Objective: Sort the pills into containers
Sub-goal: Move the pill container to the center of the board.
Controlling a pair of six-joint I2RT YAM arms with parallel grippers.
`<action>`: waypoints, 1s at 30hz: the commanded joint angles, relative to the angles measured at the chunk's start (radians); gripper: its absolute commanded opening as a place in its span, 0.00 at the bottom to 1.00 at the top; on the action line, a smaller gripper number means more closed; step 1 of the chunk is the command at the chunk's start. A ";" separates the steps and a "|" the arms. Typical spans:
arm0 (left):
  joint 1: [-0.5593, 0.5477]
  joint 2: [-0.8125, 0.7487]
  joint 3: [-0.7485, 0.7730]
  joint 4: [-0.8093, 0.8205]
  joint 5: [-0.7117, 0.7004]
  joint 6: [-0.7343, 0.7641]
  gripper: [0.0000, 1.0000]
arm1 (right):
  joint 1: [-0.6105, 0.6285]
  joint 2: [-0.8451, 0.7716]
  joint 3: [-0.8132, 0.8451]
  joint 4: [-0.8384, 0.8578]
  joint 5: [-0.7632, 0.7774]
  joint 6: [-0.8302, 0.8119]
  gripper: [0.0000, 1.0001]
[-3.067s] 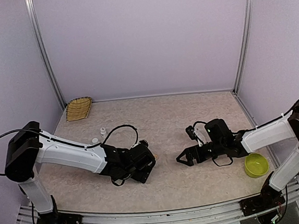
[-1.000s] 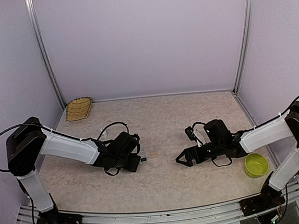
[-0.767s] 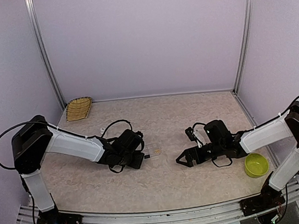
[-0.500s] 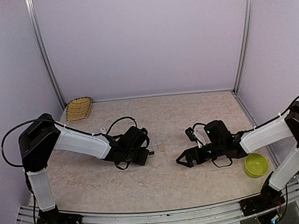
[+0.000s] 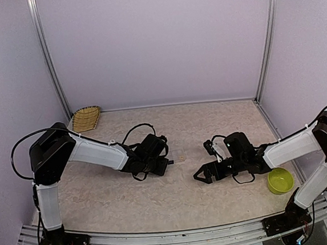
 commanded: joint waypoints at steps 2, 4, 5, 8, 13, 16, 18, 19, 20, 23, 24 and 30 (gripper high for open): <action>0.007 0.053 0.041 -0.027 0.023 0.034 0.58 | -0.009 -0.016 0.003 -0.011 0.008 0.000 1.00; 0.007 0.059 0.051 -0.027 0.023 0.041 0.58 | -0.010 -0.013 0.008 -0.014 0.008 -0.002 1.00; 0.008 0.062 0.059 -0.026 0.022 0.045 0.58 | -0.010 -0.013 0.010 -0.016 0.008 -0.003 1.00; 0.009 0.077 0.080 -0.036 0.012 0.053 0.58 | -0.009 -0.010 0.013 -0.022 0.009 -0.004 1.00; 0.014 0.088 0.096 -0.039 0.010 0.058 0.59 | -0.010 -0.006 0.016 -0.025 0.010 -0.008 1.00; 0.017 0.094 0.099 -0.040 0.004 0.056 0.59 | -0.010 -0.003 0.016 -0.024 0.010 -0.008 1.00; 0.021 0.098 0.106 -0.046 0.000 0.053 0.59 | -0.010 0.003 0.017 -0.021 0.007 -0.006 1.00; 0.022 0.099 0.107 -0.047 -0.004 0.053 0.59 | -0.010 0.003 0.016 -0.019 0.006 -0.007 1.00; 0.023 0.099 0.106 -0.047 -0.007 0.054 0.60 | -0.010 0.007 0.015 -0.016 0.005 -0.005 1.00; 0.025 0.097 0.108 -0.046 -0.008 0.054 0.60 | -0.010 0.016 0.015 -0.009 0.002 -0.004 1.00; 0.025 0.097 0.109 -0.045 -0.007 0.055 0.60 | -0.010 0.018 0.014 -0.006 0.001 -0.002 1.00; 0.027 0.087 0.103 -0.043 -0.011 0.053 0.65 | -0.010 0.017 0.007 -0.001 0.001 -0.002 1.00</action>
